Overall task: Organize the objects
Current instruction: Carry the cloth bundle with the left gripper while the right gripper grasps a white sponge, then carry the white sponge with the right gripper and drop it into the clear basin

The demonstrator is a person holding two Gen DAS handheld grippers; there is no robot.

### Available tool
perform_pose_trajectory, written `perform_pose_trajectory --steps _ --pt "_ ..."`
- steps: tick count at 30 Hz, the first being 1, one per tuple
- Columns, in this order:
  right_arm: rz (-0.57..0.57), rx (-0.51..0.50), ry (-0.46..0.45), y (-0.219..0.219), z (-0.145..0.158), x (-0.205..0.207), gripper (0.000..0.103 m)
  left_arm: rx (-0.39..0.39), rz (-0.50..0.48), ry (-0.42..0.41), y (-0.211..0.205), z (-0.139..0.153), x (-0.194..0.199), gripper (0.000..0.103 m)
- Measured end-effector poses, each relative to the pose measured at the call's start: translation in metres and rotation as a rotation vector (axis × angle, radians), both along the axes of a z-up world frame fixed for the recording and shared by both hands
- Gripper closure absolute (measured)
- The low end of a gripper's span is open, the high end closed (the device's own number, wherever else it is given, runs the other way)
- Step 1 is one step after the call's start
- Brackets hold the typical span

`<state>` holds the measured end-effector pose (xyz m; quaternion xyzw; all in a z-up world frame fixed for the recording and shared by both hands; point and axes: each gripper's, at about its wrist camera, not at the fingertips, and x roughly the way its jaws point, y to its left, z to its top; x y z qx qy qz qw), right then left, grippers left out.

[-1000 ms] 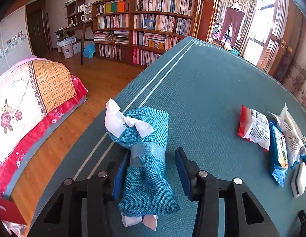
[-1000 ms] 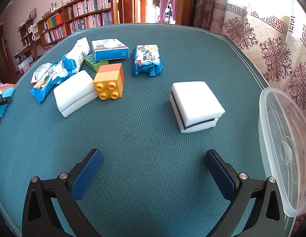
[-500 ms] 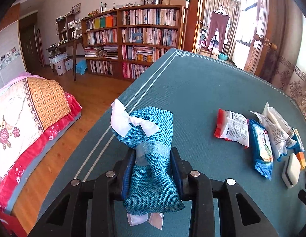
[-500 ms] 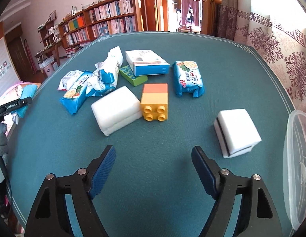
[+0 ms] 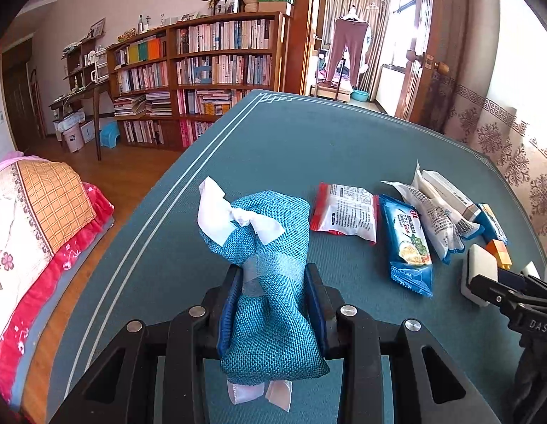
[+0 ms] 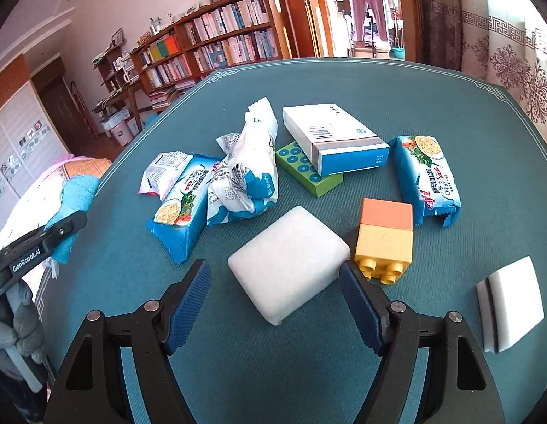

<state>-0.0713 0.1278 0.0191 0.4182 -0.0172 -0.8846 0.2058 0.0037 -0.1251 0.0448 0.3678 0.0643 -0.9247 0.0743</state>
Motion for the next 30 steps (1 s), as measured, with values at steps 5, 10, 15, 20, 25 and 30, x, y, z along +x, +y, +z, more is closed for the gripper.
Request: perform_pose_trajectory --steps 5,10,15,20,25,30 --pt "-0.03 0.034 0.004 -0.008 -0.005 -0.005 0.021 0.007 -0.023 -0.015 0.008 -0.004 -0.001 0.066" --pt "-0.07 0.087 0.024 -0.009 -0.009 -0.006 0.04 0.001 -0.043 -0.019 0.017 -0.004 -0.001 0.066" --pt "-0.076 0.049 0.026 0.002 -0.006 0.001 0.043 0.0 -0.066 -0.023 0.025 -0.004 0.001 0.066" --pt "-0.064 0.022 0.047 0.012 0.004 0.02 0.043 -0.004 -0.091 -0.023 0.035 -0.002 0.004 0.066" --pt "-0.073 0.01 0.072 0.028 0.016 0.04 0.043 -0.013 -0.125 -0.027 0.05 0.001 0.006 0.066" --pt "-0.104 0.013 0.092 0.053 0.023 0.059 0.043 -0.022 -0.163 -0.029 0.066 0.004 0.009 0.066"
